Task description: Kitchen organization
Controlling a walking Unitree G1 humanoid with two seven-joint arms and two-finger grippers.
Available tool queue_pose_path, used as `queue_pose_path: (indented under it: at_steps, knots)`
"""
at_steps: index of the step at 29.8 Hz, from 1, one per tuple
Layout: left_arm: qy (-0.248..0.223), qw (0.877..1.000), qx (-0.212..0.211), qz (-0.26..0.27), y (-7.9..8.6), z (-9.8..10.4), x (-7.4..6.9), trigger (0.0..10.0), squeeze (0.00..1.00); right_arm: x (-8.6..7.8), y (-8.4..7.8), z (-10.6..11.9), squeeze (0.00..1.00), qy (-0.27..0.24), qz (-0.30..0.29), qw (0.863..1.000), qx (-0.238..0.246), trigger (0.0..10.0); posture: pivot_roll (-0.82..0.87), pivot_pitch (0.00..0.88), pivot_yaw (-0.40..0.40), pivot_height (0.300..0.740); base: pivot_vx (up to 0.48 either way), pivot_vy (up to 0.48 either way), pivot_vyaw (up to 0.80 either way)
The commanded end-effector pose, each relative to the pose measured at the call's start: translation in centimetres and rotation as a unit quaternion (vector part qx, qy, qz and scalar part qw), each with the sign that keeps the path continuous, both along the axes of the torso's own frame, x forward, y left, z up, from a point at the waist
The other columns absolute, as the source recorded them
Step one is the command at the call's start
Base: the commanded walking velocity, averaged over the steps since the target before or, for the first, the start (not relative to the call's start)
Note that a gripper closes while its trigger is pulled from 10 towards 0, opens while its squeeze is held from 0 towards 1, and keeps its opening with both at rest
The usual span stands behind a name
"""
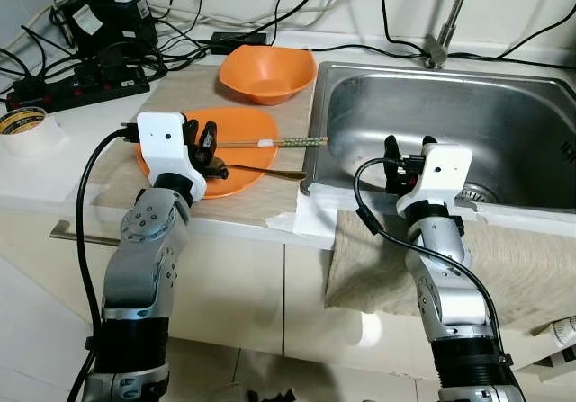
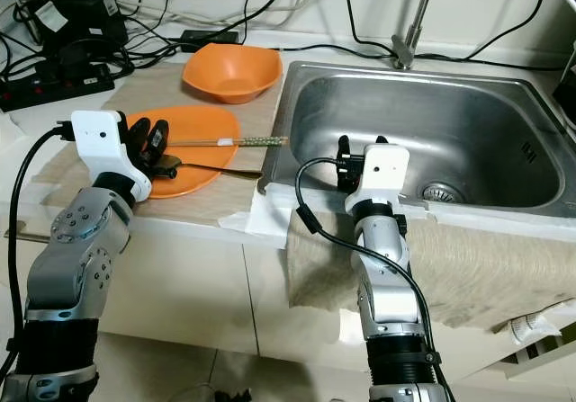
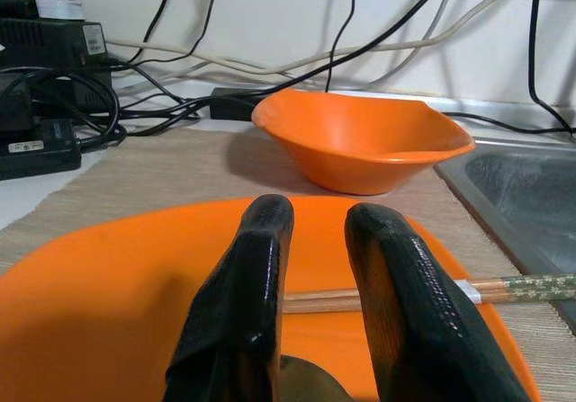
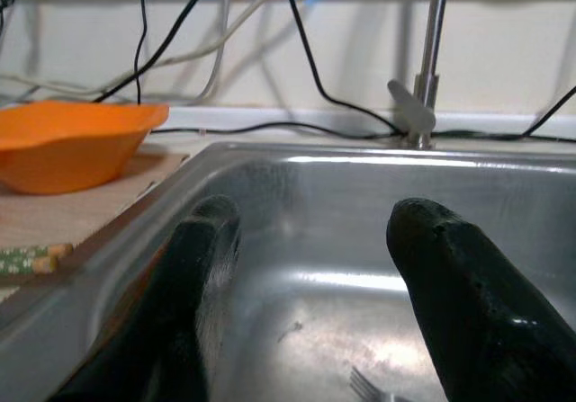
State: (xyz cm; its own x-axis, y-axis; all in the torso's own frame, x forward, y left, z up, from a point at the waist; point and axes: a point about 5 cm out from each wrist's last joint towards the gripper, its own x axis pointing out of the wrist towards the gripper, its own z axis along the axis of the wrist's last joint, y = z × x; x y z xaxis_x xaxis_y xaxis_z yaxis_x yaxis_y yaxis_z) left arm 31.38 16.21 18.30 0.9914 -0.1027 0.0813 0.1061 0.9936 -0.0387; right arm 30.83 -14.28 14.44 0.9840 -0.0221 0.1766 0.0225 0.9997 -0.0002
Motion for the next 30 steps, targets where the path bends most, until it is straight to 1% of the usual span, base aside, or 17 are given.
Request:
queue_pose_path:
  at_steps: [1,4,10,15,20,25,30]
  knots:
    - [-0.002,1.0,0.005,-0.015,-0.4,0.4,0.2,10.0,1.0,0.0,0.5,0.3,0.0,0.0,0.008,1.0,0.0,10.0,0.0,0.0,0.025,0.732,0.0,0.0,0.0]
    - [-0.003,1.0,0.004,-0.029,-0.8,0.5,0.2,10.0,1.0,0.1,0.6,0.1,0.0,0.004,0.01,1.0,-0.007,10.0,0.0,0.0,0.024,0.732,0.0,0.0,0.0]
    - [0.008,0.999,0.011,-0.033,-0.9,0.1,0.2,10.0,1.0,0.3,1.0,-0.1,0.0,0.011,0.016,1.0,-0.007,10.0,0.01,0.0,0.028,0.732,0.0,0.0,0.0]
    - [0.011,0.999,0.017,-0.043,-1.0,0.1,0.3,10.0,1.0,0.6,1.4,0.3,0.0,0.009,0.027,1.0,-0.01,10.0,0.01,0.0,0.025,0.732,0.0,0.0,0.0]
    - [0.009,0.999,0.015,-0.046,-1.1,0.2,0.5,10.0,1.0,1.0,1.1,0.7,0.0,0.007,0.029,0.999,-0.016,10.0,0.01,0.0,0.015,0.732,0.0,0.0,0.0]
    - [0.004,0.998,0.016,-0.057,-1.7,0.4,0.6,10.0,1.0,1.1,1.0,0.8,0.0,0.008,0.031,0.999,-0.02,10.0,0.01,0.0,0.0,0.732,0.0,0.0,0.0]
    - [0.004,0.998,0.018,-0.062,-2.0,0.2,0.3,10.0,1.0,1.2,1.0,0.8,0.0,0.01,0.037,0.999,-0.024,10.0,0.01,0.0,-0.007,0.732,0.0,0.0,0.0]
